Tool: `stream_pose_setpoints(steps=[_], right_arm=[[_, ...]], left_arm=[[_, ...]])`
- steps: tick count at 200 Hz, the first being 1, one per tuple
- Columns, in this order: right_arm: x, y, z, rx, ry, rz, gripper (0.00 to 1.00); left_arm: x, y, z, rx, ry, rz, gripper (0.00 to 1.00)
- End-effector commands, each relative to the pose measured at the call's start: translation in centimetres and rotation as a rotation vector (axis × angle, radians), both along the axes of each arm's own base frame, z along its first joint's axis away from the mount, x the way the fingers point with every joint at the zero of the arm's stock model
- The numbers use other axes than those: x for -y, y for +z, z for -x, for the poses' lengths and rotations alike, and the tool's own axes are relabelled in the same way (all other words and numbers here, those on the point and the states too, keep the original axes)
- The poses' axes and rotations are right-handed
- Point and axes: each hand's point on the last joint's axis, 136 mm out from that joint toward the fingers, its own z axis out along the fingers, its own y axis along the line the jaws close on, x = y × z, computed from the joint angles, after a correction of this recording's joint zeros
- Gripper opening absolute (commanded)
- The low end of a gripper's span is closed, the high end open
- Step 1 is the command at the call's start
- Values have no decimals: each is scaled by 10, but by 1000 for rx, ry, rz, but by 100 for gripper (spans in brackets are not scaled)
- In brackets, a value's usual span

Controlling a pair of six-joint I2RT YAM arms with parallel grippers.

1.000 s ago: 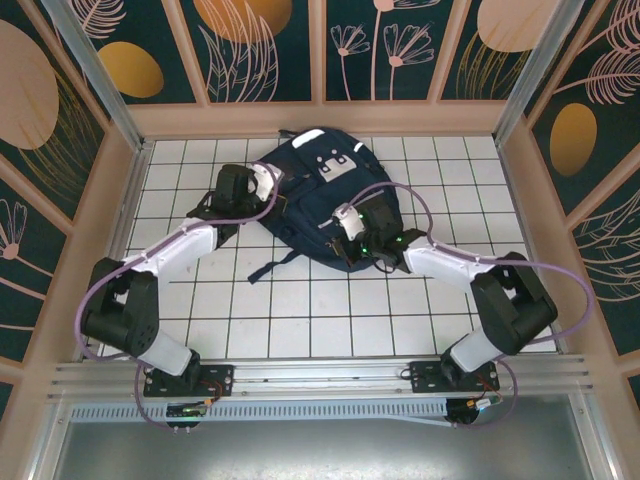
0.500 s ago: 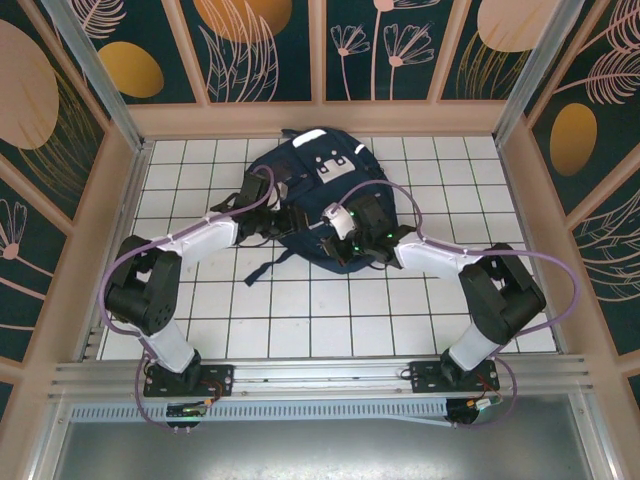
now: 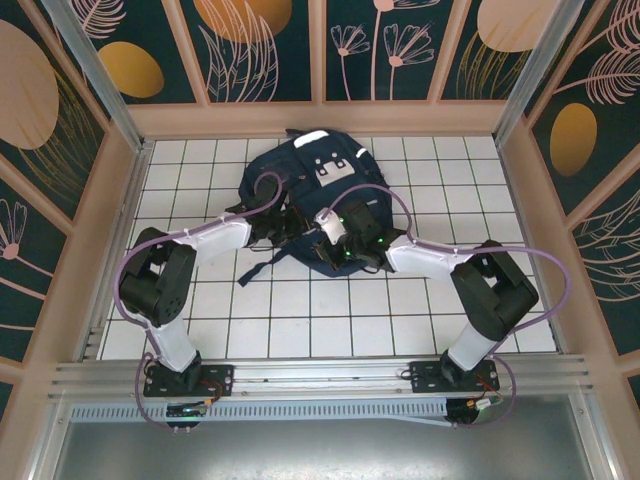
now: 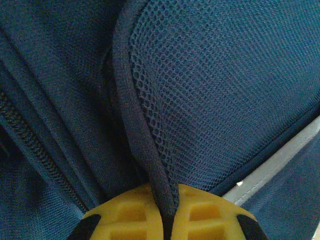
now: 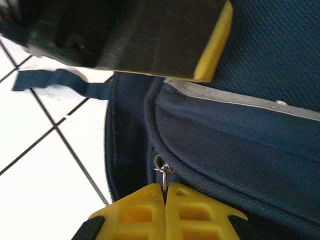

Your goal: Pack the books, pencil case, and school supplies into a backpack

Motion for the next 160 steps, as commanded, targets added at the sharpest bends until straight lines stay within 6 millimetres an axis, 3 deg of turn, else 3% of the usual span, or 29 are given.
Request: stream_pose_setpoints(steps=[1, 25, 41, 70, 89, 109, 134, 148, 154, 160], right_arm=[[24, 6, -22, 47, -164, 48, 0], [69, -12, -42, 61, -377, 169, 0], [97, -15, -53, 59, -505, 192, 0], [119, -3, -69, 64, -593, 127, 0], [101, 8, -66, 77, -486, 71, 0], [69, 14, -51, 74, -333, 26, 0], [21, 26, -27, 73, -165, -56, 0], [-4, 31, -20, 68, -109, -86, 0], [-14, 33, -19, 69, -87, -94, 0], [-23, 36, -18, 72, -64, -101, 0]], left_arm=[[-25, 25, -20, 127, 5, -97, 0], [-32, 28, -16, 155, -126, -101, 0], [-45, 25, -12, 152, -206, -193, 0], [-54, 24, -10, 231, -396, -285, 0], [-69, 25, -23, 251, -475, -367, 0], [-98, 28, -55, 254, -466, -472, 0], [-139, 47, -96, 192, -293, -541, 21], [-143, 59, -97, 189, -243, -535, 29], [-143, 62, -93, 189, -225, -515, 37], [-143, 61, -87, 178, -207, -501, 39]])
